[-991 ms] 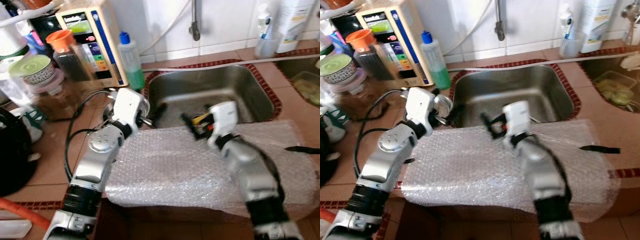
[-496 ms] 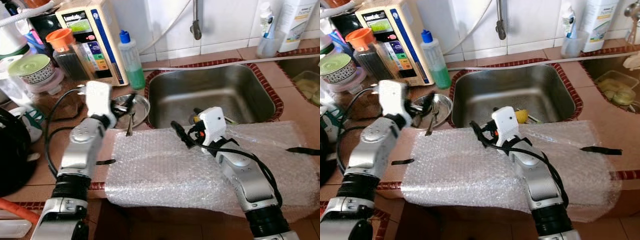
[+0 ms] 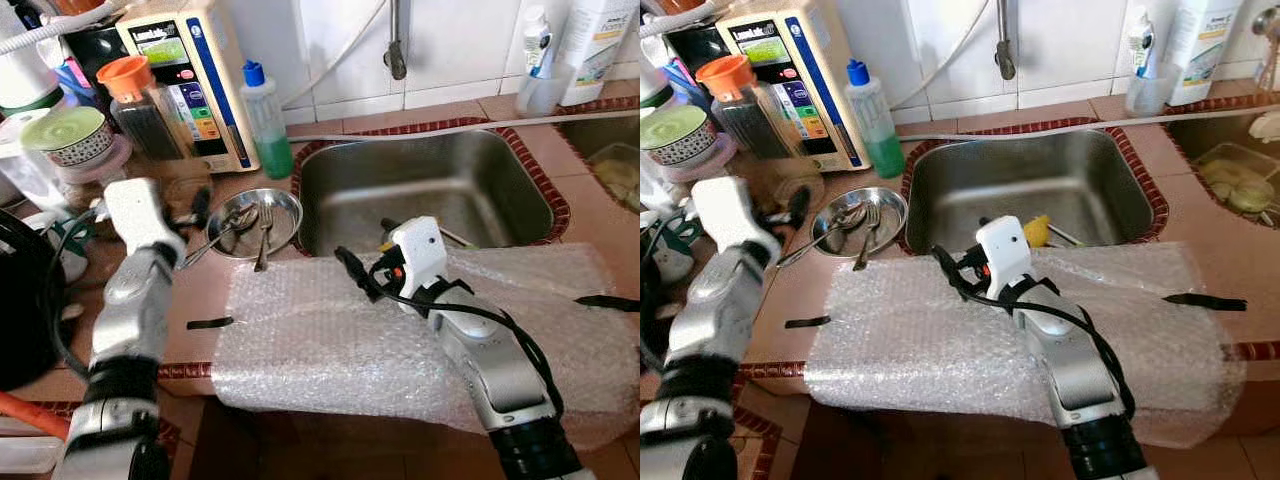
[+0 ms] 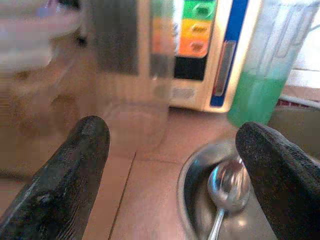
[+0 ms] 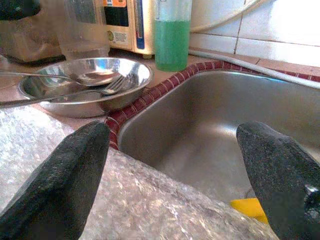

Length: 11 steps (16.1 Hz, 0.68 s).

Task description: Kitchen organization

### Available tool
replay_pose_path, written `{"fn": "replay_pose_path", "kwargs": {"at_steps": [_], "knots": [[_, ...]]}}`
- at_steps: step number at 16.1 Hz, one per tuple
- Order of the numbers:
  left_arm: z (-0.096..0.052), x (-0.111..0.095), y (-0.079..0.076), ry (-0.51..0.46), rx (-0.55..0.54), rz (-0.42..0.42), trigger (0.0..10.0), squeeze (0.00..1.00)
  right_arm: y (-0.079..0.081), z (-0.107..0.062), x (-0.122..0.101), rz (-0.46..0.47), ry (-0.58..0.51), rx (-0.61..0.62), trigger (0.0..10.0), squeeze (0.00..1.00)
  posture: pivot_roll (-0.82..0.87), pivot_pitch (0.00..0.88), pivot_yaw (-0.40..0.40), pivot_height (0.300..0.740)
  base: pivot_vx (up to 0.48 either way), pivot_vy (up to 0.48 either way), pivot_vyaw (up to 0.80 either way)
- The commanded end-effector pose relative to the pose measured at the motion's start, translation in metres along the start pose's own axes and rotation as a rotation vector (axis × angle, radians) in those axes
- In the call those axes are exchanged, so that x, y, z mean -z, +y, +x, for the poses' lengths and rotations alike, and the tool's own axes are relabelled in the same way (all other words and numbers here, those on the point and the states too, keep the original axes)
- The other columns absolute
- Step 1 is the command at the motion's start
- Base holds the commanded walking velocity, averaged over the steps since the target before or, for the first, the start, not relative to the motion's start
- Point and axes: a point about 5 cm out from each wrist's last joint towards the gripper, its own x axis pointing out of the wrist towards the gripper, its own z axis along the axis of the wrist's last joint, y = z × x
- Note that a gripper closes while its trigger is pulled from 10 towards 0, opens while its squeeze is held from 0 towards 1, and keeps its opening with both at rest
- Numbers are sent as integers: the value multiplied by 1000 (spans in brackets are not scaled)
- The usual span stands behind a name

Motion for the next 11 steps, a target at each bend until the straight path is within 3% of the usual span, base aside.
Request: {"fn": "replay_pose_path", "kwargs": {"at_steps": [1, 6, 11], "knots": [[-5, -2, 7, 3, -3, -35, 10000, 0, 6, 1, -4, -5, -9, -32, 10000, 0, -285, 70, 205, 740, 0, 0, 0], [-19, -1, 14, 53, 139, 7, 10000, 0, 4, 1, -3, -18, 4, -50, 10000, 0, -266, 73, 200, 740, 0, 0, 0], [-24, -6, 11, 75, 297, 37, 10000, 0, 6, 1, -3, -23, 6, -67, 10000, 0, -264, 75, 199, 740, 0, 0, 0]]}}
